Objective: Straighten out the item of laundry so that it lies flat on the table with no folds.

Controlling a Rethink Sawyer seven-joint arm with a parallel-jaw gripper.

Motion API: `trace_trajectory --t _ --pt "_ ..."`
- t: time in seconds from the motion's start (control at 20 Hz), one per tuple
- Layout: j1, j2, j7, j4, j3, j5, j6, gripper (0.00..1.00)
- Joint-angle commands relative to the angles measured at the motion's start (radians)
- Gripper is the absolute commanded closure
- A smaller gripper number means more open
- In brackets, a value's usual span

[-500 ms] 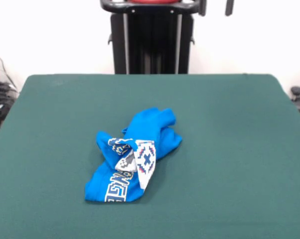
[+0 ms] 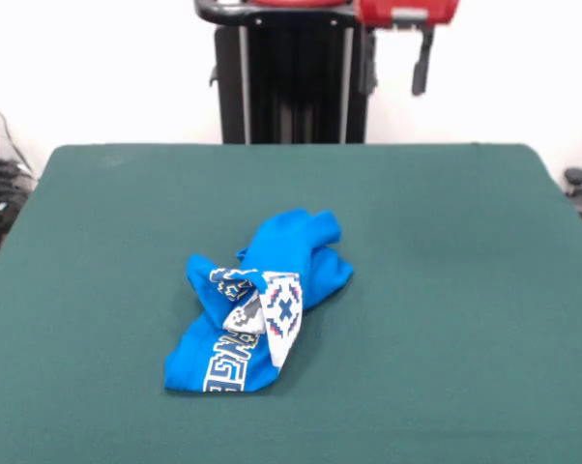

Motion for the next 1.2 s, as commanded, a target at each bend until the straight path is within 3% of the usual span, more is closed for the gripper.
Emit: trace_trajectory --t 0.05,0.3,0.5,0.9,1.2 --pt "0.043 0.286 0.230 -0.138 0.019 0.070 -0.091 0.00" --pt "0.017 0.341 0.263 -0.171 0.036 0.112 -0.157 0.00" --pt "0.034 0.353 0.224 -0.244 0.003 0.132 -0.098 0.00" --pt "-0.027 0.378 0.113 -0.395 0.038 0.103 0.091 0.00" --pt "-0.043 0.396 0.131 -0.406 0.044 0.082 0.037 0.00"
